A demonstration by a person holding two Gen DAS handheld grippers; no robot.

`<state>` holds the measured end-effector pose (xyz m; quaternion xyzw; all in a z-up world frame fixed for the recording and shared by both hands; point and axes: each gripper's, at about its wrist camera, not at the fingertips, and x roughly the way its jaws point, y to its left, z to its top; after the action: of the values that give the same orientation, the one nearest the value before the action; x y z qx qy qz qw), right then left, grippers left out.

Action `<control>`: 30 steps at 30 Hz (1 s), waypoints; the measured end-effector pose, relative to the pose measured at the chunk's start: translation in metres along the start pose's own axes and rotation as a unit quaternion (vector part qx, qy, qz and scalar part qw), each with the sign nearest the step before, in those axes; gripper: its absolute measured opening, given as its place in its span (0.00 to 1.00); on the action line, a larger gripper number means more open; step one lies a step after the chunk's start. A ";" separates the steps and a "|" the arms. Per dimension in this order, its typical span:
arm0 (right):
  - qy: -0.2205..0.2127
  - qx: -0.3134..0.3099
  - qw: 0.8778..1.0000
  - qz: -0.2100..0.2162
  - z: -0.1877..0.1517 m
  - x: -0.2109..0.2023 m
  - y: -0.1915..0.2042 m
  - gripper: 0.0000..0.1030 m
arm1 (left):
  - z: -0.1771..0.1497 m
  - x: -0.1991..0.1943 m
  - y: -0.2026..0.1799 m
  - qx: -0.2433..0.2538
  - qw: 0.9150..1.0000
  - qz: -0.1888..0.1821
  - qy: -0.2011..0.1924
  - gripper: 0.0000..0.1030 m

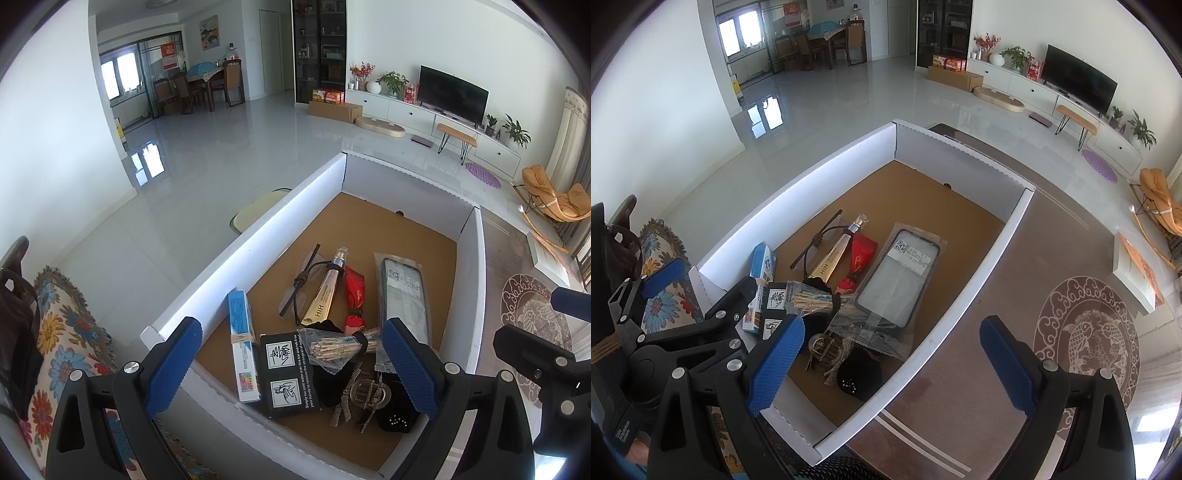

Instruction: Organize objects

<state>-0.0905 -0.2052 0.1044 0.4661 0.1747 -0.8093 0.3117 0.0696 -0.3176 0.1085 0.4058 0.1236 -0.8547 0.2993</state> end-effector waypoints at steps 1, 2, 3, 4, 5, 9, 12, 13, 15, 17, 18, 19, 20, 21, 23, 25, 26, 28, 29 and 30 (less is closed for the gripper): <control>0.000 0.000 1.000 0.000 0.000 0.000 0.000 0.93 | 0.000 0.000 0.000 0.000 1.000 0.000 0.000 0.96; 0.000 0.000 1.000 0.000 0.000 0.000 0.000 0.93 | 0.000 0.000 0.000 0.000 1.000 0.000 0.000 0.96; 0.001 0.000 1.000 0.000 0.000 0.001 0.000 0.94 | 0.000 0.000 0.000 0.000 1.000 -0.001 0.000 0.96; 0.001 0.000 1.000 0.000 0.000 0.001 0.000 0.94 | 0.000 0.000 0.000 0.000 1.000 -0.001 0.000 0.96; 0.002 0.000 1.000 0.000 0.000 0.001 0.000 0.94 | 0.000 0.000 0.000 0.000 1.000 -0.001 0.000 0.96; 0.002 0.000 1.000 0.000 0.000 0.002 0.000 0.94 | 0.000 0.000 0.000 0.001 1.000 0.000 0.000 0.96; 0.002 0.000 1.000 -0.001 0.000 0.002 0.000 0.94 | 0.000 0.000 0.000 0.000 1.000 0.000 0.000 0.96; 0.002 0.000 1.000 0.000 0.000 0.002 0.000 0.93 | 0.000 0.001 0.000 0.000 1.000 0.000 0.000 0.96; 0.002 0.000 1.000 0.000 0.000 0.002 0.000 0.93 | 0.000 0.001 0.000 0.000 1.000 0.000 0.000 0.96; 0.002 0.000 1.000 0.000 0.000 0.002 0.000 0.93 | -0.001 0.001 0.000 0.000 1.000 0.002 0.001 0.96; 0.002 0.000 1.000 0.000 0.000 0.002 0.000 0.93 | -0.001 0.002 0.001 0.000 1.000 0.002 0.001 0.96; 0.002 0.000 1.000 0.000 0.000 0.002 0.000 0.93 | -0.001 0.002 0.001 -0.001 1.000 0.002 0.001 0.96; 0.002 0.000 1.000 0.000 0.000 0.002 0.000 0.94 | -0.001 0.002 0.002 -0.001 1.000 0.003 0.001 0.96; 0.002 0.000 1.000 0.000 0.000 0.002 0.000 0.93 | -0.001 0.002 0.002 -0.001 1.000 0.003 0.000 0.96; 0.002 0.000 1.000 0.000 0.000 0.002 0.000 0.93 | -0.002 0.002 0.001 0.000 1.000 0.003 0.000 0.96; 0.002 -0.001 1.000 0.000 0.000 0.002 0.001 0.93 | -0.001 0.002 0.001 0.000 1.000 0.002 0.000 0.96; 0.001 -0.001 1.000 -0.001 0.000 0.002 0.001 0.93 | -0.001 0.001 0.002 0.000 1.000 0.000 0.000 0.96; 0.001 -0.002 1.000 0.000 0.000 0.003 0.002 0.94 | 0.000 0.001 0.002 -0.001 1.000 -0.003 0.000 0.96; 0.000 -0.002 1.000 0.000 0.000 0.003 0.002 0.94 | 0.000 0.000 0.003 -0.002 1.000 -0.004 -0.001 0.96; 0.000 -0.002 1.000 0.001 0.000 0.003 0.002 0.94 | 0.000 -0.001 0.003 -0.004 1.000 -0.003 -0.004 0.96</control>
<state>-0.0901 -0.2077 0.1017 0.4655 0.1764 -0.8087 0.3134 0.0724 -0.3198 0.1091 0.4011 0.1273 -0.8567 0.2984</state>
